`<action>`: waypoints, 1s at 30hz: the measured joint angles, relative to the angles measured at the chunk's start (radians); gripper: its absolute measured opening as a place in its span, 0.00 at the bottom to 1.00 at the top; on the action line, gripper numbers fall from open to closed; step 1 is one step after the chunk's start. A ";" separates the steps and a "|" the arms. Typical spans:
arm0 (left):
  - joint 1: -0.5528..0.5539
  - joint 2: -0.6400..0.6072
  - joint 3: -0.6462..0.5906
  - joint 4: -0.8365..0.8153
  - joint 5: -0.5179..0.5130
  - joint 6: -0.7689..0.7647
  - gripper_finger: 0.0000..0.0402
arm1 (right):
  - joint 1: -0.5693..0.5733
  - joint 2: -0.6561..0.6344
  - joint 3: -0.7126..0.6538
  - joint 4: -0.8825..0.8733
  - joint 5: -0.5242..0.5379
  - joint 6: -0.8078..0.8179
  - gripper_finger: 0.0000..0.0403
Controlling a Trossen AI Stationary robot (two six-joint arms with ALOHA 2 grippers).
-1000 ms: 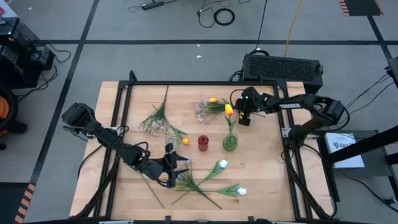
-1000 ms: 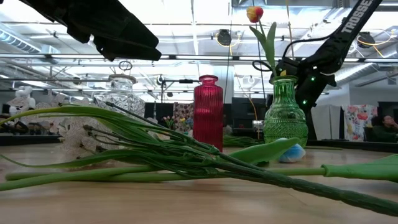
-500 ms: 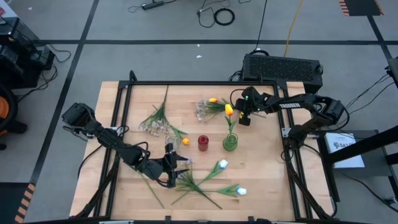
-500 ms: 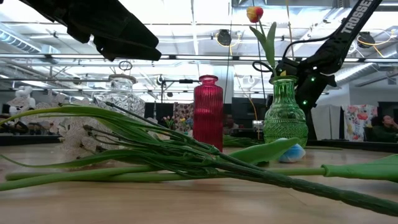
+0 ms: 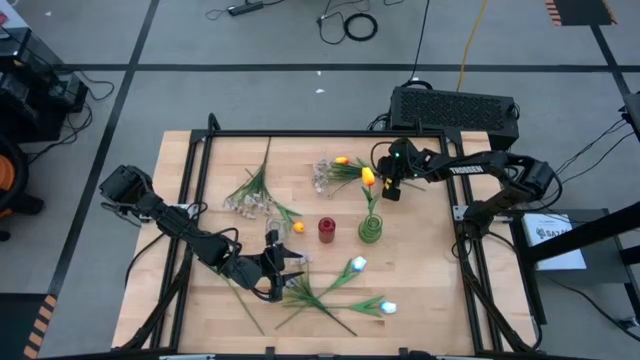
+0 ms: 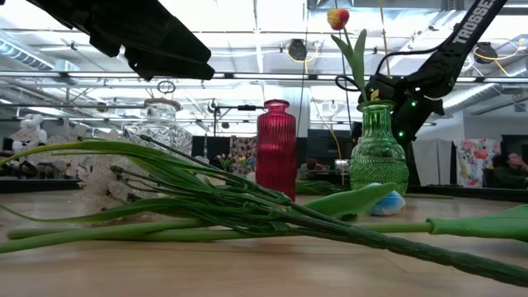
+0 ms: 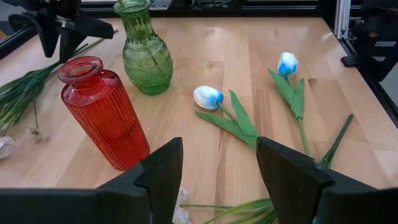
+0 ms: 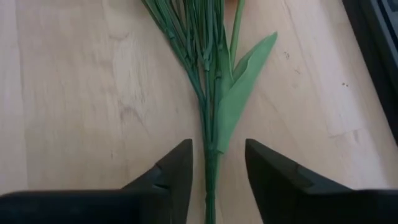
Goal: Sort flowers into vase by color
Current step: Put the top right white flowers into the red vase
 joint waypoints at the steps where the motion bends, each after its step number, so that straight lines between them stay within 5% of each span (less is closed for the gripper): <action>1: 0.000 0.000 0.000 0.002 0.000 0.000 0.53 | 0.000 0.000 0.000 -0.001 0.000 0.000 0.36; 16: 0.001 0.000 0.000 0.010 0.000 0.003 0.53 | 0.000 0.051 0.002 0.011 -0.005 0.019 0.21; 23: 0.000 0.000 0.000 0.011 0.000 0.019 0.53 | 0.000 0.053 0.002 0.015 0.000 0.011 0.03; 30: 0.000 0.000 0.000 0.011 0.000 0.019 0.53 | 0.007 0.041 0.001 0.008 0.009 0.008 0.01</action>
